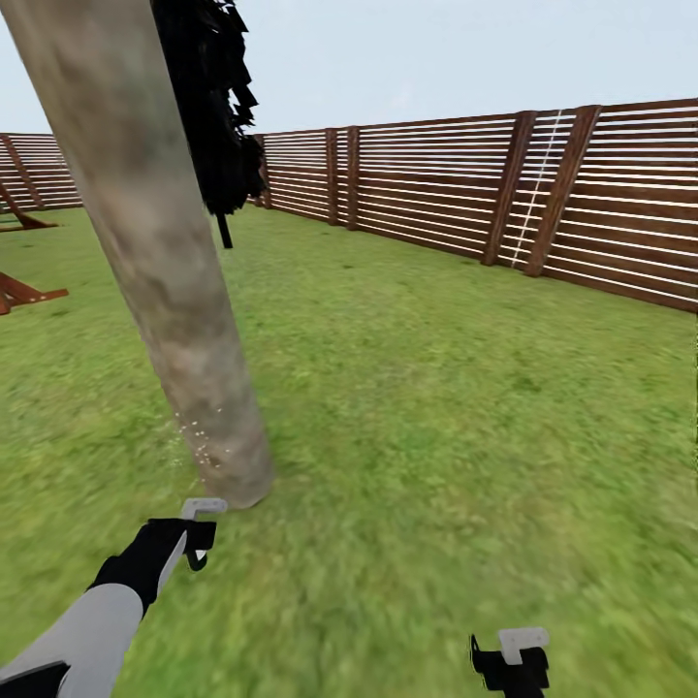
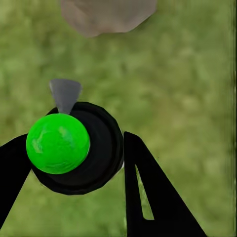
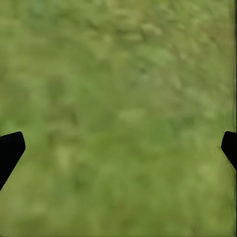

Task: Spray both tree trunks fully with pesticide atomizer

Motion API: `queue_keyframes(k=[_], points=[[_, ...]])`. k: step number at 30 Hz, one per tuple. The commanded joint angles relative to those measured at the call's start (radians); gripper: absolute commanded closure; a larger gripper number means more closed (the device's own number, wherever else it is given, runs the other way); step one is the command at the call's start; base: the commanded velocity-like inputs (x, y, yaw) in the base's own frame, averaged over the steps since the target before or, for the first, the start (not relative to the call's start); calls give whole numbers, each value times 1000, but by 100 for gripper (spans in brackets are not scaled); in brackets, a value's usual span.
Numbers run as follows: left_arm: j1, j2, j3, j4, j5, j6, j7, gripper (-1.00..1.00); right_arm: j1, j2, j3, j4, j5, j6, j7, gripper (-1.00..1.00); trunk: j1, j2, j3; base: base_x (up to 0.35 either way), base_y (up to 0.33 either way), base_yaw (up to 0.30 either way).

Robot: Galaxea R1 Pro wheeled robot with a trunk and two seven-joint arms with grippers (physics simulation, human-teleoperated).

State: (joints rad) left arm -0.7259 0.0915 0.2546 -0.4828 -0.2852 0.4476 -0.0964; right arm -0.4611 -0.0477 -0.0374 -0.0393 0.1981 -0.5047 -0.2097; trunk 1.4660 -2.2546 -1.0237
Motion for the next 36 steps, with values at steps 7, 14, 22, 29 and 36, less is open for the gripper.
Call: queue_keyframes(k=[7, 14, 22, 29, 36], points=[[-1, -1, 8, -3, -11, 5, -9, 100, -1, 0, -4, 1, 11, -1, -6, -100, 0, 0, -1, 2, -274, 70], [0, -1, 9, -2, -11, 5, -9, 100, -1, 0, -4, 1, 11, -1, -6, -100, 0, 0, -1, 0, -275, 271], [0, -1, 11, -3, -11, 5, -9, 100, -1, 0, -4, 1, 11, -1, -6, -100, 0, 0, -1, 51, -275, 165], [-1, 0, 8, -4, 32, 5, -9, 100, -1, 0, -4, 1, 11, -1, -6, -100, 0, 0, -1, 108, -275, 2], [-1, 2, 8, -4, 34, 5, -9, 100, -1, 0, -3, 1, 11, -1, -6, -100, 0, 0, -1, 109, -275, 116]])
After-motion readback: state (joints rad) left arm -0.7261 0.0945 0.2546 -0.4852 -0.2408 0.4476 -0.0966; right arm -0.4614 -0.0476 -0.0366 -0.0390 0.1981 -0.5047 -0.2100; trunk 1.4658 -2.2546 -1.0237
